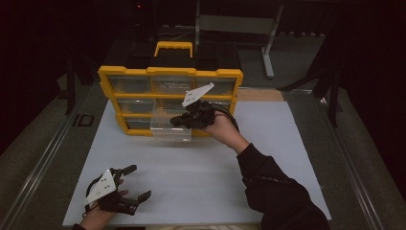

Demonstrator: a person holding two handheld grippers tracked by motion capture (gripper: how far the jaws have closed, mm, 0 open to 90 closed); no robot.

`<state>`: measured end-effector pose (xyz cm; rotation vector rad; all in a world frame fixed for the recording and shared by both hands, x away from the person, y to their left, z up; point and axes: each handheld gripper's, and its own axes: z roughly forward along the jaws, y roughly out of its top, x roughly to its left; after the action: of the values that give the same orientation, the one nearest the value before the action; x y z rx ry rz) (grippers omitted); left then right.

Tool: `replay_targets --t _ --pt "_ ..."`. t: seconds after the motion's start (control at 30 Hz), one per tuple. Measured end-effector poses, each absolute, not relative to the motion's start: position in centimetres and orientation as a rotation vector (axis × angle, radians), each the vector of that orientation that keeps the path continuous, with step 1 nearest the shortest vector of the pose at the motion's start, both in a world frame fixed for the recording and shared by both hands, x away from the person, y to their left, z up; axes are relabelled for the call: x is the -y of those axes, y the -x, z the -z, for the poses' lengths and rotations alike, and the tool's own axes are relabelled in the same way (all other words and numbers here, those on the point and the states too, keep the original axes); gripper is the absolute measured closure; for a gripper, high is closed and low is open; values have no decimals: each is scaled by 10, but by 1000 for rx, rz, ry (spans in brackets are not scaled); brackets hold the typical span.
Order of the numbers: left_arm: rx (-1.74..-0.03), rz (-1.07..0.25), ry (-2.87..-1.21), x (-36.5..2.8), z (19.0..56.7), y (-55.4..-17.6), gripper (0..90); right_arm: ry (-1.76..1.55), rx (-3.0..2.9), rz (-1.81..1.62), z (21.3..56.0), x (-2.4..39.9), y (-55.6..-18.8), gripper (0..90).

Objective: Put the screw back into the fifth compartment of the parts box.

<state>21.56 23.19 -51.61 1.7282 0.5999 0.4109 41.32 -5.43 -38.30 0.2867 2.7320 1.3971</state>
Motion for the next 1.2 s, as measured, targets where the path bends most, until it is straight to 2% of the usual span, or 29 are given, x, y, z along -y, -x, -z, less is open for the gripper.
replay_targets --t 0.2,0.6,0.73,0.9,1.0,1.2 --pt "-601 -410 -1727 -232 516 -216 18 -321 -2707 -1416 383 57 -417 759" --pt "-605 -407 -1727 -230 516 -220 18 -343 -2595 -1529 358 73 -414 566" --pt "-600 -405 -1736 -228 516 -221 18 -367 -2571 -1566 351 80 -410 444" --pt "-603 -406 -1731 -229 516 -220 17 -389 -2530 -1578 346 91 -399 222" --pt "-603 -403 -1734 -229 517 -221 17 -430 -2518 -1610 346 101 -394 143" --pt "-602 -403 -1731 -229 517 -220 17 -462 -2513 -1611 358 124 -385 114"
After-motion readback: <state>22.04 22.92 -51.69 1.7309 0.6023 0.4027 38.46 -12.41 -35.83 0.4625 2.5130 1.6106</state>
